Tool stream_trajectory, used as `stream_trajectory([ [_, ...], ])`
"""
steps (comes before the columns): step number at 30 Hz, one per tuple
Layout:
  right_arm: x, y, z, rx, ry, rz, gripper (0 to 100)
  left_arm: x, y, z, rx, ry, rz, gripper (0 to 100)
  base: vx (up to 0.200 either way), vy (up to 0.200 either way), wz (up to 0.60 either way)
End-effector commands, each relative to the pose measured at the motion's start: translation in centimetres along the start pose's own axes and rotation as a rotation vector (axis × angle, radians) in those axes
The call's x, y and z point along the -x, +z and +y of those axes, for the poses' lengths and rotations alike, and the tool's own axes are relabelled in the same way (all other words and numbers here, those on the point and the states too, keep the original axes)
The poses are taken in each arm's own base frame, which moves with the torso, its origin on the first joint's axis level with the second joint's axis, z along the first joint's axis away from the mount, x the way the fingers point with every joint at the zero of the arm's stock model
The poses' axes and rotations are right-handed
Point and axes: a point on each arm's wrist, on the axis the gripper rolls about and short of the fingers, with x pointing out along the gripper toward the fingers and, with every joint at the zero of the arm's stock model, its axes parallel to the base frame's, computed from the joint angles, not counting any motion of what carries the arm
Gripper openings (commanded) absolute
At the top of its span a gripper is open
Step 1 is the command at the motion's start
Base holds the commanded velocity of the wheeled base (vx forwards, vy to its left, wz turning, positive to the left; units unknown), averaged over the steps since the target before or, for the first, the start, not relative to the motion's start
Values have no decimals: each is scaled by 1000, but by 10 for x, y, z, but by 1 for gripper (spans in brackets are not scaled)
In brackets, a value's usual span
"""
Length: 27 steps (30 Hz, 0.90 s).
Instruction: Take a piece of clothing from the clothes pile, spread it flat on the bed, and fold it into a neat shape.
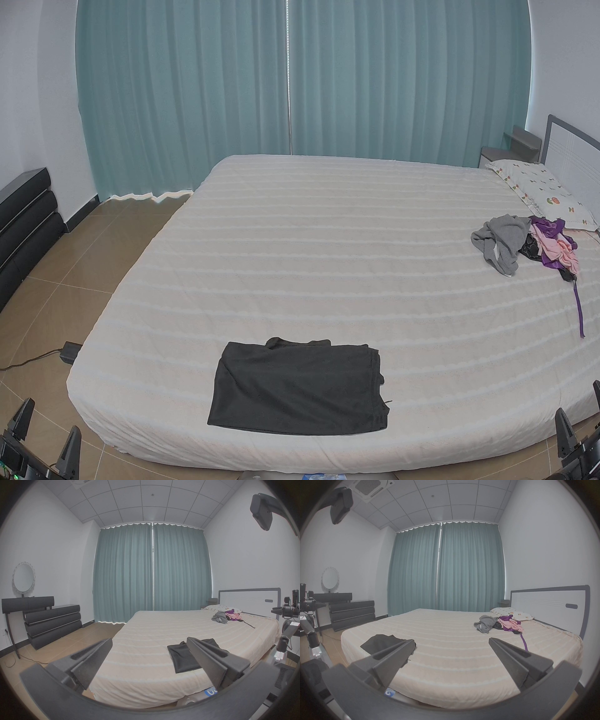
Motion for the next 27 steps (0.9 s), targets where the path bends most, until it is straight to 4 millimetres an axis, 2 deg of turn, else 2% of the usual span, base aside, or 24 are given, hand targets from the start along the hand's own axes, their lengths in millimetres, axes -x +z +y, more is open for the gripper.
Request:
stream_trajectory([
  [1, 0, -4, 0, -31, -16, 10, 100, -1, -6, 0, -4, 1, 6, 100, 0, 0, 0],
  [27, 0, -5, 0, -42, -19, 6, 100, -1, -6, 0, 2, 18, 3, 100, 0, 0, 0],
])
